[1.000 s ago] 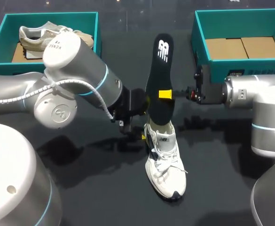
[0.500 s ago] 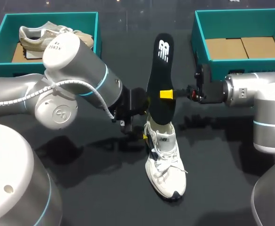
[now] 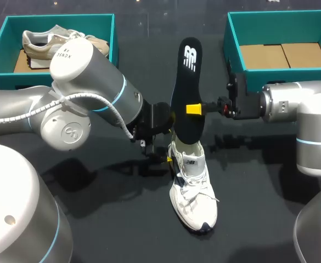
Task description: Take the shoe out of the shoebox, open the shoe tongue, remove and reinsert the insole, then place the shoe into the shoebox
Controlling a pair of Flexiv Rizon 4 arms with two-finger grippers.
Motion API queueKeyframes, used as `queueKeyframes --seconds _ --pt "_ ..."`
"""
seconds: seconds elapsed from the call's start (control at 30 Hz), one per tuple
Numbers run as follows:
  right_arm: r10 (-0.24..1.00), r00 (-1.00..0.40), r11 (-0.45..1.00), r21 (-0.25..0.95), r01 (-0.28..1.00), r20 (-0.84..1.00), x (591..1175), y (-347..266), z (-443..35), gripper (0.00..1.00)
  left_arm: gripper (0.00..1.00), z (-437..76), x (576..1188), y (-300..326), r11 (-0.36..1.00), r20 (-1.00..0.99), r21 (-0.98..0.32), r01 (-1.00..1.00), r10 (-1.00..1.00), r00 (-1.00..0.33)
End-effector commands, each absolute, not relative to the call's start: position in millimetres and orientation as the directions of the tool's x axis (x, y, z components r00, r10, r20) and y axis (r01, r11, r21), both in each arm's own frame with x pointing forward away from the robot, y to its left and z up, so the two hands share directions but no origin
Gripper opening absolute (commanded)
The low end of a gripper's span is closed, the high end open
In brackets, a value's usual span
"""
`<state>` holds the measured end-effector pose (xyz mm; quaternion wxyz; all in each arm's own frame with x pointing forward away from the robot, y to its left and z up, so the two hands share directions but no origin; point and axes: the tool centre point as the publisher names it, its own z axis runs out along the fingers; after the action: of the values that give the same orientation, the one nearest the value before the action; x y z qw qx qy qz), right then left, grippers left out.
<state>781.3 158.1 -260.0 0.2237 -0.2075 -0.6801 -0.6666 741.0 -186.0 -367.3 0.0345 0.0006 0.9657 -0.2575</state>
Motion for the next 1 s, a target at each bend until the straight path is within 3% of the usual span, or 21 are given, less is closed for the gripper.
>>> queueKeyframes --seconds 0.03,1.0 --pt "-0.003 -0.816 0.029 0.815 0.578 0.579 779.7 161.2 -259.4 0.00 1.00 -368.0 740.9 -185.2 0.866 -0.067 -0.499 0.020 -0.015 -0.998" --pt "0.006 -0.835 0.047 0.834 0.550 0.550 783.8 165.6 -267.1 0.00 1.00 -368.0 740.9 -185.2 0.866 -0.067 -0.499 0.020 -0.015 -0.998"
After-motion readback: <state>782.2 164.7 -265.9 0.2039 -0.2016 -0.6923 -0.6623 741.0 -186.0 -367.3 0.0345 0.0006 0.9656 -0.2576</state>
